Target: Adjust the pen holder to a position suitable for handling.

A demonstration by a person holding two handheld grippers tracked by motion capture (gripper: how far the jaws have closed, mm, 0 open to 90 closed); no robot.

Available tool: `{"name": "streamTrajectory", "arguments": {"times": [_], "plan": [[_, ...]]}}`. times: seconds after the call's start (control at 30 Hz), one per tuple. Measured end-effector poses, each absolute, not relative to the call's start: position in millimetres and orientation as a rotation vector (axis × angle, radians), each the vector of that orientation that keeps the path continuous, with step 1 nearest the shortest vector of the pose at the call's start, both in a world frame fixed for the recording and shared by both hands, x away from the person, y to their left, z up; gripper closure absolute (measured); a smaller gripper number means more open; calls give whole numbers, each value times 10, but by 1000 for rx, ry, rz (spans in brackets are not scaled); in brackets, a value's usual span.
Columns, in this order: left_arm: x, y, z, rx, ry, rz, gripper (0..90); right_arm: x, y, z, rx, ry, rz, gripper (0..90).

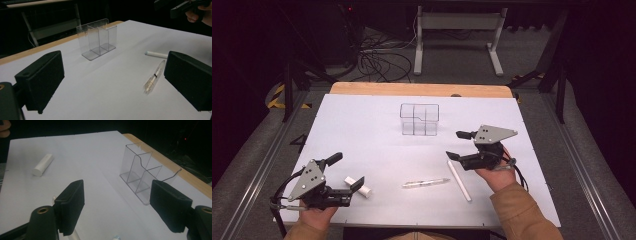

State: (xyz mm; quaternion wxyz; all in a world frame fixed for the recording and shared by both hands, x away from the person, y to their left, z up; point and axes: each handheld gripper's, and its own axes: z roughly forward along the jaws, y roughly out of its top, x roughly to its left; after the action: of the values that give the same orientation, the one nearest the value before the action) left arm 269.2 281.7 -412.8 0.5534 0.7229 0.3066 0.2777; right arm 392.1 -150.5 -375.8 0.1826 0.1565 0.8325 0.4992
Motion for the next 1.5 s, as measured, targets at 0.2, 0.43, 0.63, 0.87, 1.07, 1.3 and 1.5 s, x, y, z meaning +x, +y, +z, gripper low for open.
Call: {"name": "streamTrajectory", "arguments": {"times": [0.2,0.43,0.63,0.87,1.07,1.3,1.5], "plan": [[2685,2825,-4129,1708,720,651,36,4068,-1400,-3749,447,2391,1371,299],[2680,2829,-4127,1708,709,647,36,4212,-1299,-3736,436,2415,1337,309],[2679,2832,-4133,1709,705,641,36,4302,-1242,-3736,420,2425,1315,356],[2673,2835,-4134,1710,702,644,36,4418,-1185,-3733,422,2433,1283,366],[2676,2837,-4142,1715,702,645,36,4525,-1180,-3772,439,2431,1280,406],[2680,2838,-4150,1719,708,646,36,4646,-1156,-3844,451,2434,1250,467],[2691,2839,-4161,1724,711,645,36,4737,-1078,-3864,445,2457,1173,507]]}}
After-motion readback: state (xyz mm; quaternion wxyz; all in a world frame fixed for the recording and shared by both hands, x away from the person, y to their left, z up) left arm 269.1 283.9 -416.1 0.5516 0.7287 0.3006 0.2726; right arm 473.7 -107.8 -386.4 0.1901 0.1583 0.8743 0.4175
